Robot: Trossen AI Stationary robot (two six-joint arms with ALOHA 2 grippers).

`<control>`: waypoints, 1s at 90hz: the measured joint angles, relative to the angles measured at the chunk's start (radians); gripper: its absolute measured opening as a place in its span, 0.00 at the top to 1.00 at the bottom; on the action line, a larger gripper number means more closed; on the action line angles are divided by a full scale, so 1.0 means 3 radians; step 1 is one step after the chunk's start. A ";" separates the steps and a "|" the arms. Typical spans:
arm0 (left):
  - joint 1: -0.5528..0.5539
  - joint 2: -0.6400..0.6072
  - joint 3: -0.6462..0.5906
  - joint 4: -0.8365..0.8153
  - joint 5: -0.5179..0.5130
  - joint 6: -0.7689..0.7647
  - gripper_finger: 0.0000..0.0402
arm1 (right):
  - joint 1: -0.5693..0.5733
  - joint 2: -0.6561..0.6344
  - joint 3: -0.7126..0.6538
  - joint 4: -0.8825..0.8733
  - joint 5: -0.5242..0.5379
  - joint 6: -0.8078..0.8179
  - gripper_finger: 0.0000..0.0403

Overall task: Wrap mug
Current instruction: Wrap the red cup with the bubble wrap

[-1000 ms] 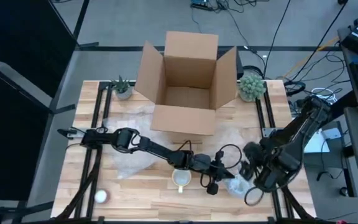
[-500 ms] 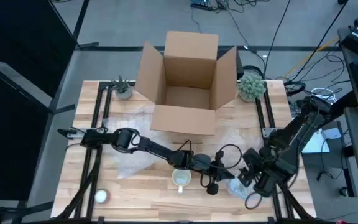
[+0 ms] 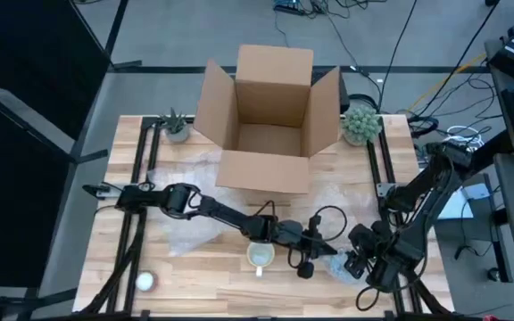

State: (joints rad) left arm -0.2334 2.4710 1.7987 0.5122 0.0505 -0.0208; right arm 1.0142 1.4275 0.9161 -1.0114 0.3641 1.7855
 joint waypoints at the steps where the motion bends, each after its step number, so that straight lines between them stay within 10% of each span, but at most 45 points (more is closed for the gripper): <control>1: -0.0001 0.0000 0.0006 -0.0004 0.0000 0.0000 1.00 | 0.0000 0.0005 0.0000 0.0008 0.0000 -0.0007 0.46; 90: -0.0236 -0.0563 0.0640 -0.2160 -0.0351 0.0329 1.00 | -0.0023 0.0031 0.0000 0.0199 -0.0108 -0.0588 0.46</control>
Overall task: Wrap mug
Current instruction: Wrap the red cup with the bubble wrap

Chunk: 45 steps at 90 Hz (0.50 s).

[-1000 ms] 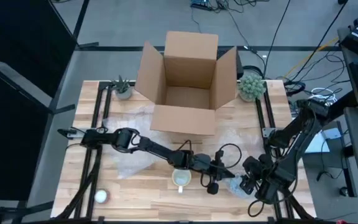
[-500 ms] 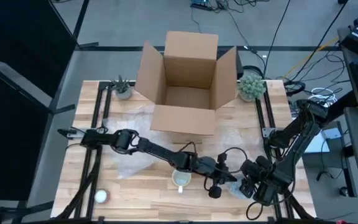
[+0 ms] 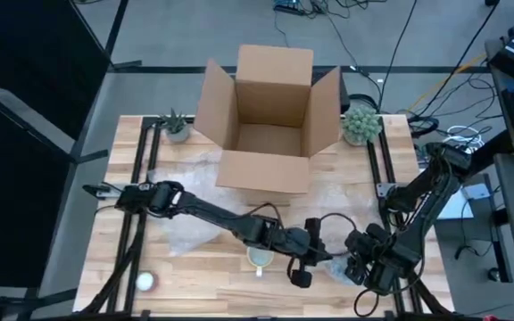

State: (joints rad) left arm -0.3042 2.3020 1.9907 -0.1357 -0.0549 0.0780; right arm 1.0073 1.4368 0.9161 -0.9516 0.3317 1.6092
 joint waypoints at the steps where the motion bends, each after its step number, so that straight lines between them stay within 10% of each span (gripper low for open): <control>1: -0.0001 0.0000 -0.0003 -0.0008 -0.0001 0.0000 1.00 | 0.0000 0.0000 0.0000 0.0001 0.0000 -0.0013 0.46; 45: 0.0010 0.0003 -0.0767 0.0908 -0.0106 -0.0057 1.00 | -0.0084 -0.0001 0.0001 0.0209 -0.0078 -0.0369 0.65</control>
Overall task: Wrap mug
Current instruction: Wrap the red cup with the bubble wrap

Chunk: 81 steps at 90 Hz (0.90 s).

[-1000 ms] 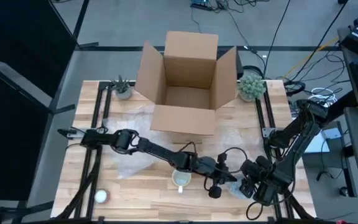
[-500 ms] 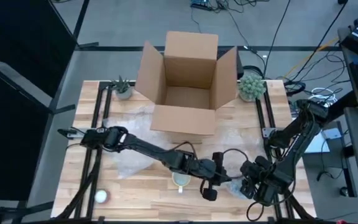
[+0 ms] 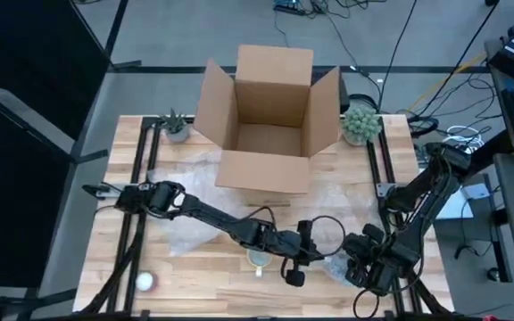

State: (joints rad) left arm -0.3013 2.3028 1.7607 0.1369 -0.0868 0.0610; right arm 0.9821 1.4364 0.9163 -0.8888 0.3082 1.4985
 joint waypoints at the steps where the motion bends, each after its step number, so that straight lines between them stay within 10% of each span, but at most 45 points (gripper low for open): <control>1: 0.0001 -0.0001 0.0000 0.0003 -0.0002 0.0003 1.00 | -0.0008 0.0000 0.0001 0.0017 -0.0007 -0.0012 0.66; 31: -0.0001 -0.0001 0.0001 -0.0015 -0.0004 0.0016 1.00 | -0.0242 0.0000 0.0001 0.0265 -0.0079 -0.0465 0.98; 81: 0.0000 -0.0001 0.0003 -0.0057 -0.0004 0.0014 1.00 | -0.0386 -0.0013 0.0002 0.0534 -0.0268 -0.0437 0.65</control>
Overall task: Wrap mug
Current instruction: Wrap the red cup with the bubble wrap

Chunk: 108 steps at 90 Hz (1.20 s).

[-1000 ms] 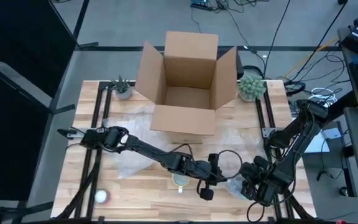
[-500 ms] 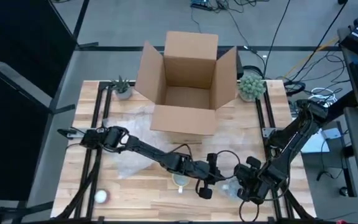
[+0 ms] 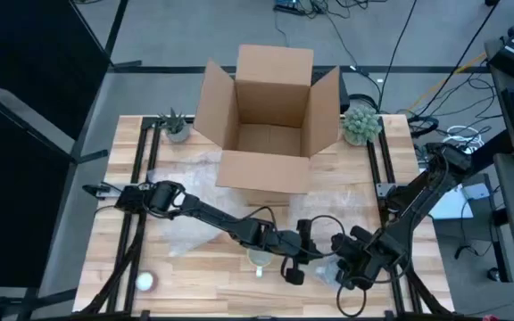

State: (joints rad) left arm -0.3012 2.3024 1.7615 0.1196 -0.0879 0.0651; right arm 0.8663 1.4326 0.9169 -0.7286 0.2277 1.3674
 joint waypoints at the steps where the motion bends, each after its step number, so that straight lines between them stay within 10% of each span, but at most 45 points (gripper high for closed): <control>1: 0.0000 0.0000 0.0000 -0.0006 0.0000 0.0000 1.00 | -0.0001 0.0000 0.0000 0.0001 -0.0008 0.0001 0.64; 37: 0.0001 -0.0193 0.0005 -0.0073 -0.0001 -0.0013 1.00 | -0.0054 -0.0318 0.0032 0.0085 -0.0243 0.0202 0.45; 108: 0.0036 -0.0202 0.0005 -0.0075 -0.0011 -0.0020 1.00 | -0.0263 -0.0871 0.0033 0.0007 -0.0526 -0.0017 0.45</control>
State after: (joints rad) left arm -0.2905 2.2417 1.7630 0.0971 -0.0913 0.0590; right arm 0.7875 1.1712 0.9268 -0.7265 0.0698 1.3622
